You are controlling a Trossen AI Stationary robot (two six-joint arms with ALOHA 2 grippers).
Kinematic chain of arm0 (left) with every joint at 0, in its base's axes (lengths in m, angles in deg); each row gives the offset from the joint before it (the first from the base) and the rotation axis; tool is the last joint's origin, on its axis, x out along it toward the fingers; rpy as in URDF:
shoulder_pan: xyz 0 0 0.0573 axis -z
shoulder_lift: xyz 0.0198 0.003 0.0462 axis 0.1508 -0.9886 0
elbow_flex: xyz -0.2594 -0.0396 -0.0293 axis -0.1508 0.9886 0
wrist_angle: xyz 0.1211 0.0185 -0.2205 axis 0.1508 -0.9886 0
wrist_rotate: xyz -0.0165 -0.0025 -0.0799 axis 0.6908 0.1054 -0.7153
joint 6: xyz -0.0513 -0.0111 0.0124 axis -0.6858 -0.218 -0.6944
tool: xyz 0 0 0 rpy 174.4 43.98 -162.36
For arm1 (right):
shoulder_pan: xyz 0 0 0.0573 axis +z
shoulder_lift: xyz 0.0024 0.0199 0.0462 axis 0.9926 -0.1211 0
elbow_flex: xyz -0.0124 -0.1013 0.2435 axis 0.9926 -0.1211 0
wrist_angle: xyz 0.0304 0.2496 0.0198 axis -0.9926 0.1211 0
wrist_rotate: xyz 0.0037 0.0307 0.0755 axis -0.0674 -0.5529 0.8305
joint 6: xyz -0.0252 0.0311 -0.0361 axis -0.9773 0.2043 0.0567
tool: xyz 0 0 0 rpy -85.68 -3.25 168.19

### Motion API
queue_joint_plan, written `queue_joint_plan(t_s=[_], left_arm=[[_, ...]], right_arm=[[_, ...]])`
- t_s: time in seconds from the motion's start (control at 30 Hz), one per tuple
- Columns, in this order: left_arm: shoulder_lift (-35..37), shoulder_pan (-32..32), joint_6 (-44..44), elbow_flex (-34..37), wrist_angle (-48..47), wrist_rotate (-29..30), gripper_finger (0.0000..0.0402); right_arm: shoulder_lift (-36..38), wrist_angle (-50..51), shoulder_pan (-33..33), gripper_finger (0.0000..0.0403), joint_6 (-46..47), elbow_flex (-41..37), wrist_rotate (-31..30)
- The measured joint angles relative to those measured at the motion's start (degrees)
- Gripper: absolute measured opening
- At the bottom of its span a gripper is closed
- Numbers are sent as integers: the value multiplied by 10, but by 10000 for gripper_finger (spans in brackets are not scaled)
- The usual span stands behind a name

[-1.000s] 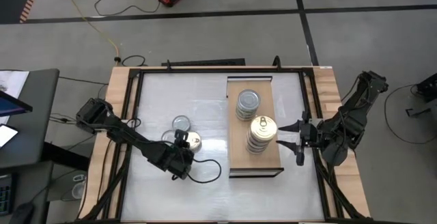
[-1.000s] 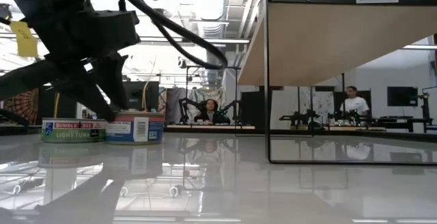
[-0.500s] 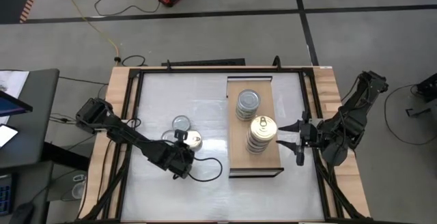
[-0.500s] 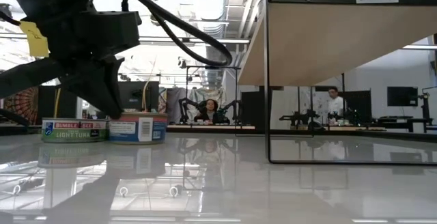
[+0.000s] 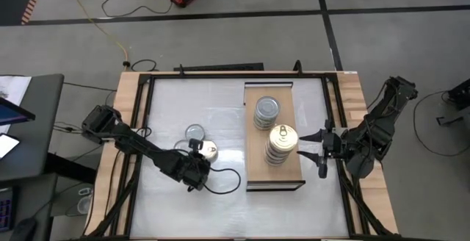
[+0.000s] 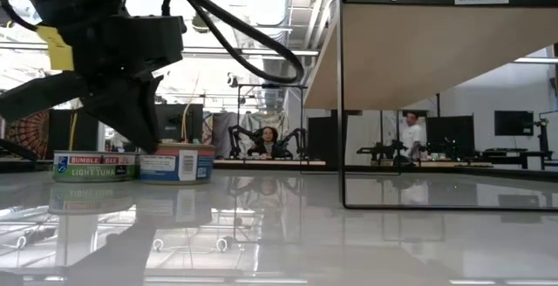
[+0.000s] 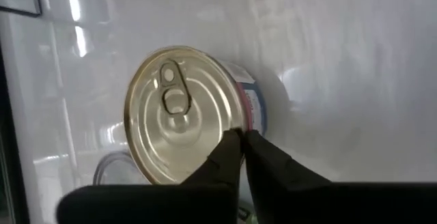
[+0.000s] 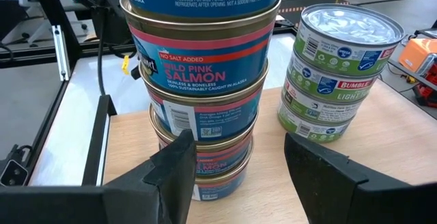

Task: Stack canned seafood by type on shelf
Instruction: Stack the blue tuna can on top of the blue tuna can

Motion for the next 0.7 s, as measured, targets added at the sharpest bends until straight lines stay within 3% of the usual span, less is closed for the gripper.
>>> queue_joint_plan(t_s=[0.23, 0.33, 0.43, 0.7], left_arm=[[-48, 15, -19, -1, 0, -6, 2], [-58, 22, -41, -1, 10, -58, 0], [-55, 24, -59, 0, 15, -69, 0], [-48, 29, -109, -10, 5, -52, 0]], right_arm=[[0, 0, 0, 246, -2, 0, 0], [0, 0, 0, 246, -2, 0, 0], [0, 0, 0, 246, -1, 0, 0], [0, 0, 0, 246, -1, 0, 0]])
